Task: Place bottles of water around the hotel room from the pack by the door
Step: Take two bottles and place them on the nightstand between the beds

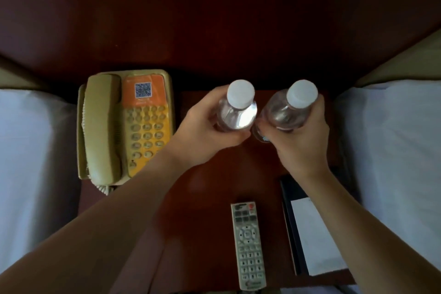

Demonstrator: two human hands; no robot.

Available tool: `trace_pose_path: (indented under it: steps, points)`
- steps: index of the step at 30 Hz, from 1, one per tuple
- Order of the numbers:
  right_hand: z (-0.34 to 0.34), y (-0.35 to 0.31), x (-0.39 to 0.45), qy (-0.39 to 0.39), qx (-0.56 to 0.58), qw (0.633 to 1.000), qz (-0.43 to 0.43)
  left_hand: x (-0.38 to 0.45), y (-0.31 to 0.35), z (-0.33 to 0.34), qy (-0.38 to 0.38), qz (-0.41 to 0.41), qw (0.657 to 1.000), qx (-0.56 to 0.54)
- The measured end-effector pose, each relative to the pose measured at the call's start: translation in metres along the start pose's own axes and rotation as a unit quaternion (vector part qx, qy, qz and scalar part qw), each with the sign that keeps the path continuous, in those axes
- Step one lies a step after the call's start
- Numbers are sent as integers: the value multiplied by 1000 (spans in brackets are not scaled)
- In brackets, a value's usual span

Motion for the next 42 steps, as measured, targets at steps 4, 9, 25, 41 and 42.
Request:
trace_pose_path:
  steps: [4,9,25,41,42]
  points:
    - [5,12,-10,3,-8,1000,-1,0,-12,4,-20,-26,999,26]
    - [0,35,-10,-109,-34,993,24,-7,-25,10,-14,-58,997,48]
    - [5,41,44,-191,-86,978,4,45,-33,-9,-67,-87,982,154]
    - [10,34,69,-194,-146,970,29,68,-35,-18,-60,-105,981,151]
    - [11,33,69,-187,-151,970,26,68,-35,-18,-60,-104,981,151]
Point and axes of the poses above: each hand's wrist, its own x-axis towards the middle knuckle, its own z-axis out of the palm, y = z × x, the point moved 2 cm from there along x, towards the middle knuckle, and after that the axes turned 8 degrees about -y, right-handed, at the moved point
